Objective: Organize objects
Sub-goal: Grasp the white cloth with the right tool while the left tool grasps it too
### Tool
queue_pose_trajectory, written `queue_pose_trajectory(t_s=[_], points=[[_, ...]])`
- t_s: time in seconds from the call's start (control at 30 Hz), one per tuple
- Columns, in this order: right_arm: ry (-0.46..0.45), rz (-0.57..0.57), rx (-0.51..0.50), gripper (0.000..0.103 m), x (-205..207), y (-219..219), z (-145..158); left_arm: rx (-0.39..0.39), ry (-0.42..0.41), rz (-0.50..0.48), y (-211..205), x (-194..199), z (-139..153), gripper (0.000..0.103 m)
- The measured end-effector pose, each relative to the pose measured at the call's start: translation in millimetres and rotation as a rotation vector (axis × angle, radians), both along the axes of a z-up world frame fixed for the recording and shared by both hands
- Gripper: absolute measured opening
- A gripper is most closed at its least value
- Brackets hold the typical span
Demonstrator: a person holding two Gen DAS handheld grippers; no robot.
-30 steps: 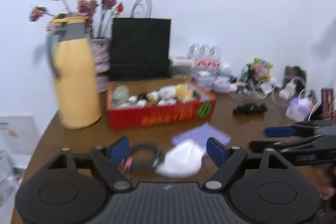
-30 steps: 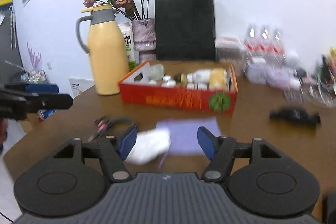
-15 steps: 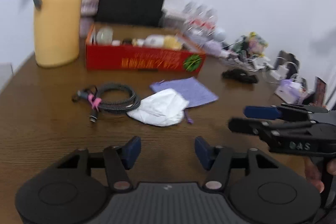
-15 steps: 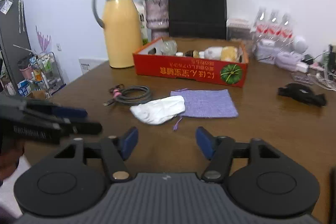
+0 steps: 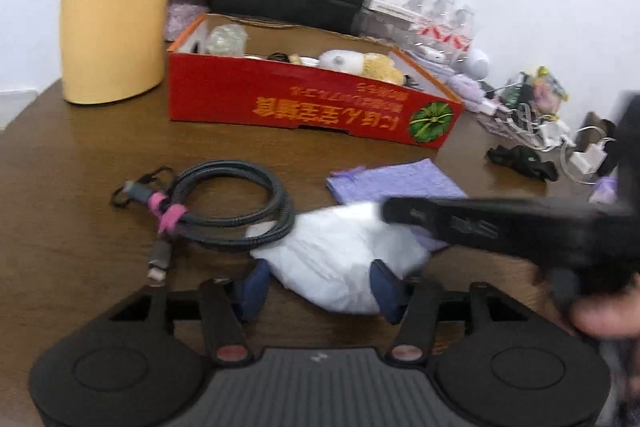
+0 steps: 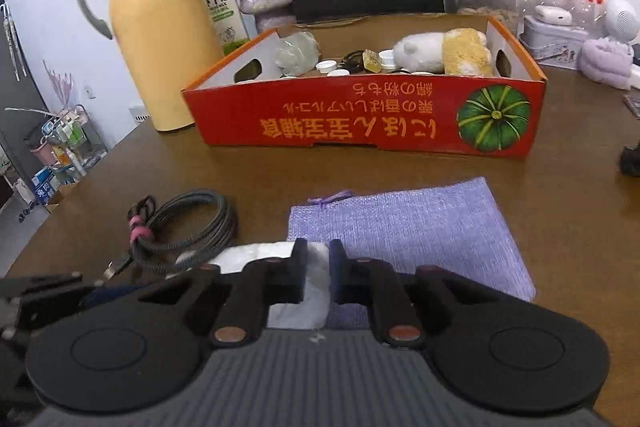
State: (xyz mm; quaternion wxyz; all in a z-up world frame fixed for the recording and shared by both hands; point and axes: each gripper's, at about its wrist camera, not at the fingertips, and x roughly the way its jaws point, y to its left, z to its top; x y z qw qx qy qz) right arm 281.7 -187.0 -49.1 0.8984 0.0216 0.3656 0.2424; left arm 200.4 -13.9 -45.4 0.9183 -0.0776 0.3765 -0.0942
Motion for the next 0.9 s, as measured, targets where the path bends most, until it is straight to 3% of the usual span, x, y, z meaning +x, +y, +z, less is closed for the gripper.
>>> queue_pose_trajectory(t_s=[0.07,0.13,0.27,0.43,0.5,0.63,0.73,0.8,0.9], points=[[0.004,-0.022,0.024,0.006,-22.8,-9.9,2.6,0.026,0.0,-0.005,0.6,-12.7,0.3,0.028],[0.012,-0.049,0.059,0.005,-51.6,-23.2,3.5,0.025,0.0,-0.049,0.1,-31.1,0.8,0.026],[0.05,-0.08,0.126,0.003,-112.9,-43.0,4.0,0.128,-0.043,-0.091,-12.3,-69.9,2.4,0.014],[0.034,-0.074,0.101,0.003,-165.9,-40.5,5.8,0.158,-0.05,-0.102,-17.2,-96.6,3.3,0.014],[0.038,-0.084,0.097,0.003,-171.0,-39.3,3.5,0.199,-0.063,-0.124,-24.2,-101.3,3.0,0.014],[0.019,-0.094,0.105,0.005,-171.9,-37.3,4.1,0.2,-0.045,-0.12,-23.5,-98.9,4.0,0.012],[0.031,-0.101,0.074,0.008,-166.8,-33.2,-2.2,0.178,-0.04,-0.111,-20.5,-98.6,4.3,0.01],[0.027,-0.115,0.078,0.006,-166.0,-32.9,-5.4,0.163,-0.051,-0.11,-19.1,-102.1,6.6,0.002],[0.017,-0.131,0.09,0.003,-165.5,-35.3,-6.7,0.114,-0.079,-0.11,-14.9,-105.8,15.4,0.002]])
